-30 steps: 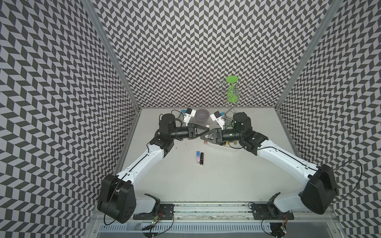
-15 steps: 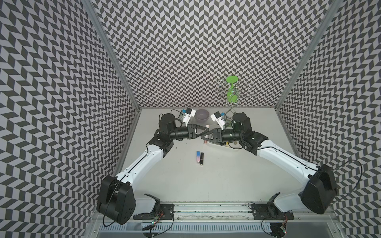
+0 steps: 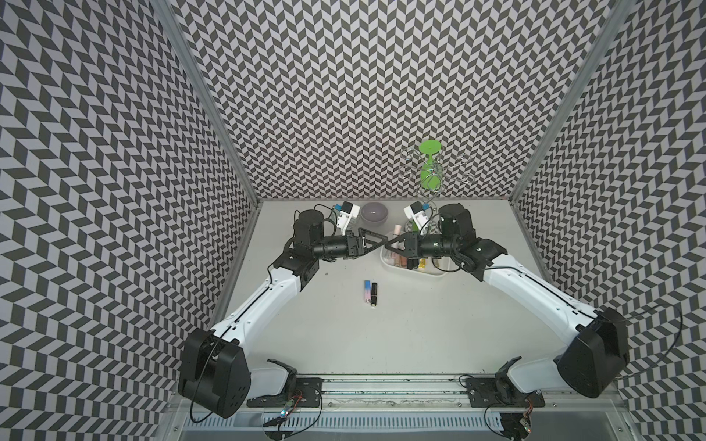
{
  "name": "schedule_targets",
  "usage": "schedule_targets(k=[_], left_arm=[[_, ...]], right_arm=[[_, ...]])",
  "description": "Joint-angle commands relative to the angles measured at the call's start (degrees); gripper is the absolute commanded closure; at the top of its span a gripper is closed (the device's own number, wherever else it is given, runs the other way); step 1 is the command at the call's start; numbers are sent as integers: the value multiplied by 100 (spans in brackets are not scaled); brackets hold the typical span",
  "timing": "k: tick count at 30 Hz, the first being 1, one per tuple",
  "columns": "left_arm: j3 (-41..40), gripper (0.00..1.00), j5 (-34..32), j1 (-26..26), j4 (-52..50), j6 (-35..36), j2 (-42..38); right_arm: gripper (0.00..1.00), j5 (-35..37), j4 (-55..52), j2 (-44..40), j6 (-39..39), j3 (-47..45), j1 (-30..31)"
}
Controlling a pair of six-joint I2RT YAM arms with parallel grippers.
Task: Put the lipstick into the storage box
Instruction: Pick up the lipstick at the center of the board, then place the lipstick in the storage box.
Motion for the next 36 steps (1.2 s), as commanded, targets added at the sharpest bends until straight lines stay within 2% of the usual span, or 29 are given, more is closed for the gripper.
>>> schedule_targets(k=[1, 9, 14, 24, 36], left_arm=[[284, 1, -457, 36, -844, 706, -170], [122, 1, -1243, 38, -1895, 1635, -214], [-130, 1, -1269, 36, -2083, 1903, -30], [-201, 1, -1240, 37, -2325, 2213, 229], [-354, 1, -1319, 38, -2514, 2464, 661]], right_arm=[[87, 1019, -1071, -125, -739, 229, -236], [87, 2005, -1694, 235, -1304, -80, -890], [87, 2436, -1650, 678, -1512, -184, -1087], [87, 2686, -1350, 1569, -1648, -109, -1286], [86, 2462, -1019, 2318, -1620, 27, -1413]])
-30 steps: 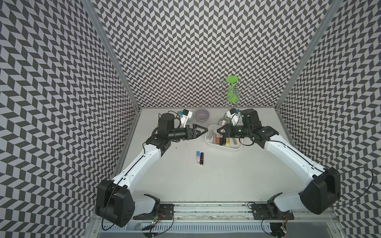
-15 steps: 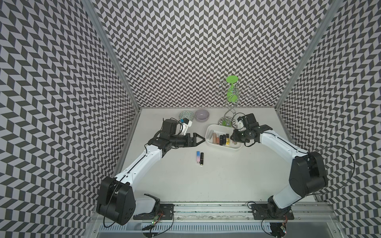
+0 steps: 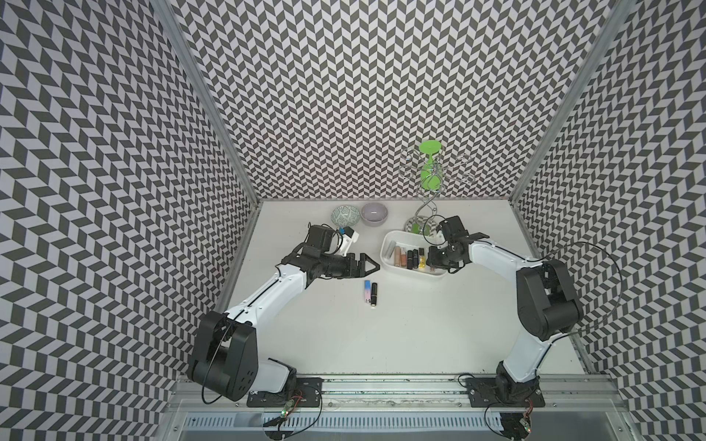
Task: Put the lipstick into the storage box
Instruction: Place the lipstick in the storage box.
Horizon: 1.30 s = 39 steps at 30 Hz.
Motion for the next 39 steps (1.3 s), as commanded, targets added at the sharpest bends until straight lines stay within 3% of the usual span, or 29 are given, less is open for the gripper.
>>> schedule_targets(k=[1, 22, 31, 39], left_arm=[[-63, 1, -49, 16, -157, 187, 65], [-170, 1, -62, 17, -160, 347, 363], [-179, 1, -473, 17, -459, 539, 426], [-226, 1, -1223, -58, -672, 580, 351]], right_arm=[[86, -79, 319, 199, -46, 182, -82], [65, -352, 455, 475, -5, 271, -139], [64, -493, 381, -104, 127, 176, -139], [64, -761, 298, -998, 223, -92, -139]])
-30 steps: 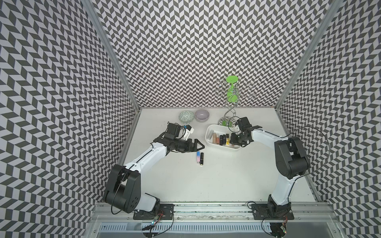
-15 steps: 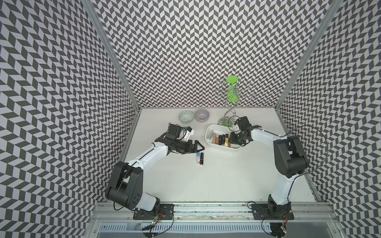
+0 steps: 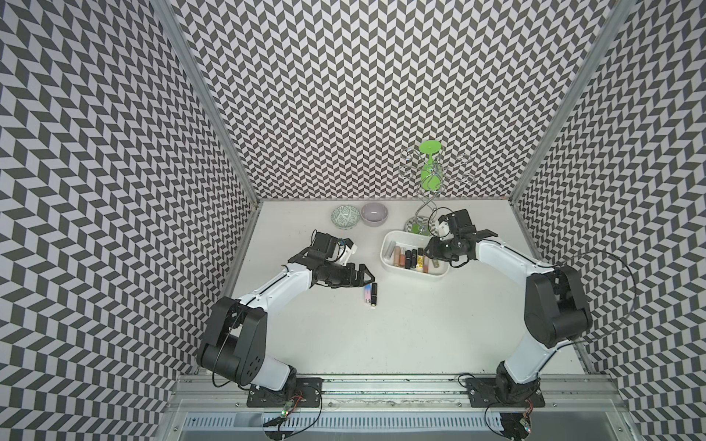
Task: Put the lipstick into the storage box
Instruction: Place the lipstick in the storage box, then pick up the lipstick at the center of the board.
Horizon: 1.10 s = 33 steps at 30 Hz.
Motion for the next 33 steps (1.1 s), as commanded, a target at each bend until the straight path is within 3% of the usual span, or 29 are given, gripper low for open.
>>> schedule_targets(k=[1, 8, 17, 25, 33], left_arm=[[-69, 1, -500, -64, -197, 126, -94], [20, 1, -1667, -237, -486, 121, -90], [750, 5, -2922, -775, -941, 260, 633], [1177, 7, -3193, -1141, -1026, 186, 1221], [1503, 17, -3361, -1326, -1122, 180, 1672]], right_arm=[[64, -211, 35, -472, 80, -162, -26], [64, -540, -75, -1148, 187, -367, -26], [64, -757, -187, -1898, 394, -622, 62], [64, -779, -408, -2298, 328, -755, 80], [64, -762, -516, -2440, 188, -786, 81]])
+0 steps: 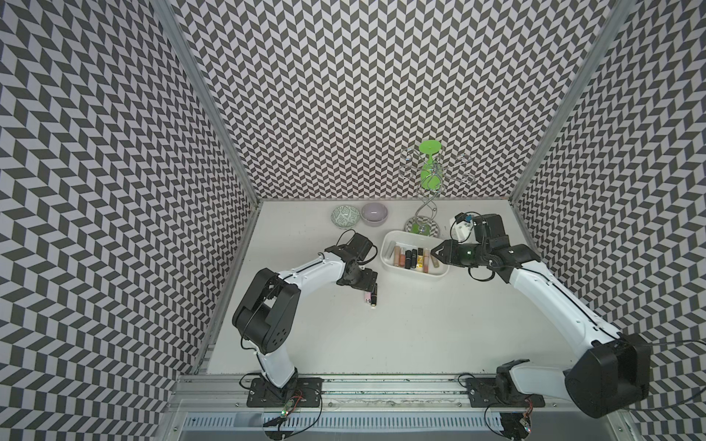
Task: Put the lipstick into the storage box
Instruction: Pick up the lipstick at the center of the board.
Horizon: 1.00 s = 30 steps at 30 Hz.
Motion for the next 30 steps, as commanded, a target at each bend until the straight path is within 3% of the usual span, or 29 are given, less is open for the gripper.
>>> schedule_targets(k=[1, 22, 30], left_arm=[[239, 19, -202, -86, -163, 40, 161], [160, 49, -369, -157, -198, -14, 414], [6, 55, -468, -175, -164, 0, 422]], right_arm=[[64, -23, 17, -183, -123, -57, 35], [64, -132, 17, -138, -281, -57, 33], [64, -192, 9, -127, -290, -3, 34]])
